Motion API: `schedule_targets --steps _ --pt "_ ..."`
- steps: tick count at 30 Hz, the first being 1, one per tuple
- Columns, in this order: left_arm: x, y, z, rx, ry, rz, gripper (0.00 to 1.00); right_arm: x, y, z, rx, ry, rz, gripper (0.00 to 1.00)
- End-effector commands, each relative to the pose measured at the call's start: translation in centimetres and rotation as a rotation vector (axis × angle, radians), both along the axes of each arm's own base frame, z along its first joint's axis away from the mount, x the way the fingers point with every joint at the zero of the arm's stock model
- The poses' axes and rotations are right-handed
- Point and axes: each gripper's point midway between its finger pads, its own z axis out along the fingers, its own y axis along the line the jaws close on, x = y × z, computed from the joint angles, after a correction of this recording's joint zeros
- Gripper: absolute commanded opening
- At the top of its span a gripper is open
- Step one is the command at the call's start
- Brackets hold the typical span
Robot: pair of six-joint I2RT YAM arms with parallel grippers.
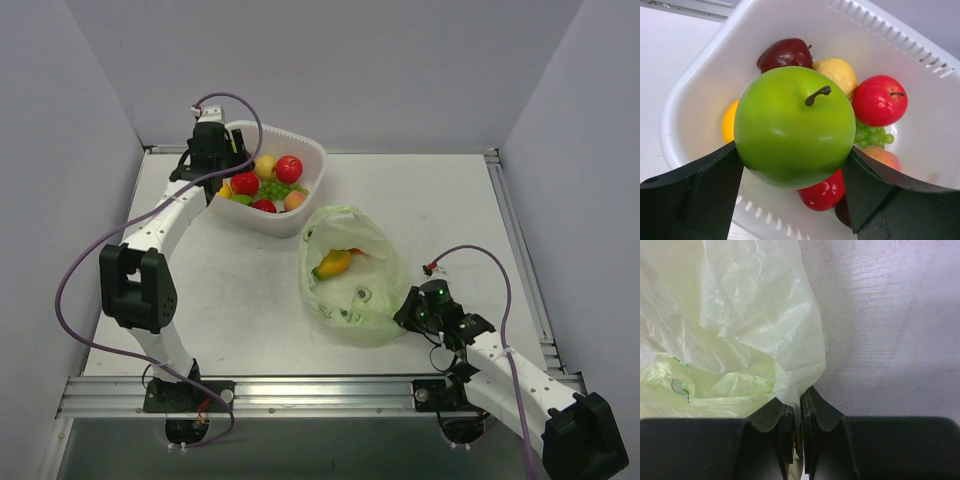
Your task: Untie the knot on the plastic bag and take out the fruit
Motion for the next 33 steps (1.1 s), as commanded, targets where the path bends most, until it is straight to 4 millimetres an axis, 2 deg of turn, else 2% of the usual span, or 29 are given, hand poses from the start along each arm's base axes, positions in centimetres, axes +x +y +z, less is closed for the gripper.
schedule_targets --steps 1,2,3,4,12,13,15,16,17,18,19,20,21,22,24,25,27,28,31,32,33 --pt "1.5 1.5 5.2 0.009 -0.129 0.067 0.82 0.0 -0.3 -0.1 -0.016 0.005 -0.007 0.11" --pt "1.6 1.6 5.1 0.012 -0.128 0.073 0.86 0.0 -0.3 0.0 -0.014 0.004 -0.006 0.11" --pt "1.4 1.6 4.7 0.012 -0.117 0.069 0.96 0.0 -0.3 -0.1 -0.014 0.006 -0.007 0.11" --pt "1.3 1.6 4.8 0.008 -0.117 0.062 0.98 0.0 -0.3 -0.1 -0.016 0.007 -0.006 0.12" --pt "-0.7 1.5 5.1 -0.002 -0.12 0.041 0.97 0.0 -0.3 0.0 -0.012 0.005 -0.006 0.2" --pt "-1.3 1.5 6.2 -0.011 -0.139 0.035 0.97 0.1 -0.3 0.0 -0.012 0.003 -0.007 0.2" --pt "-2.5 0.5 6.3 -0.019 -0.14 0.0 0.97 0.0 -0.3 -0.1 -0.013 0.006 -0.006 0.21" --pt "-3.5 0.1 7.3 -0.019 -0.162 -0.019 0.97 0.0 -0.3 -0.1 -0.013 0.003 -0.005 0.22" --pt "-4.4 -0.4 6.7 -0.011 -0.144 -0.037 0.97 0.0 -0.2 0.0 -0.011 0.002 -0.006 0.22" --pt "-5.4 -1.8 6.8 0.003 -0.145 -0.078 0.97 0.0 -0.3 -0.1 -0.013 0.003 -0.005 0.22" --pt "-6.6 -2.4 7.9 0.007 -0.171 -0.102 0.97 0.0 -0.2 0.0 -0.012 0.002 -0.003 0.22" --pt "-7.6 -3.2 8.0 0.022 -0.17 -0.128 0.98 0.0 -0.3 0.0 -0.011 0.002 -0.006 0.22" --pt "-9.1 -5.5 7.1 0.052 -0.154 -0.199 0.98 0.0 -0.3 0.0 -0.011 0.0 -0.005 0.22" --pt "-10.6 -6.4 8.0 0.057 -0.177 -0.236 0.97 0.1 -0.2 0.0 -0.01 -0.001 -0.004 0.22" --pt "-13.1 -8.7 7.0 0.087 -0.16 -0.325 0.97 0.1 -0.2 0.1 -0.007 -0.004 -0.005 0.23" --pt "-15.3 -11.2 7.5 0.089 -0.178 -0.404 0.97 0.0 -0.2 0.0 -0.009 -0.001 -0.004 0.23" --pt "-17.7 -12.7 6.2 0.132 -0.164 -0.46 0.97 0.0 -0.2 0.0 -0.01 -0.001 -0.002 0.23" --pt "-20.1 -15.1 6.4 0.134 -0.179 -0.544 0.97 0.0 -0.2 0.0 -0.008 -0.002 -0.001 0.23" --pt "-23.5 -17.5 5.1 0.191 -0.181 -0.633 0.97 0.0 -0.1 0.1 -0.005 -0.004 0.001 0.23" --pt "-25.9 -19.6 4.7 0.217 -0.191 -0.707 0.97 0.0 -0.1 0.0 -0.006 -0.002 0.001 0.23" --pt "-26.8 -20.2 4.2 0.262 -0.196 -0.736 0.98 0.0 -0.1 0.1 -0.005 -0.004 0.001 0.23"
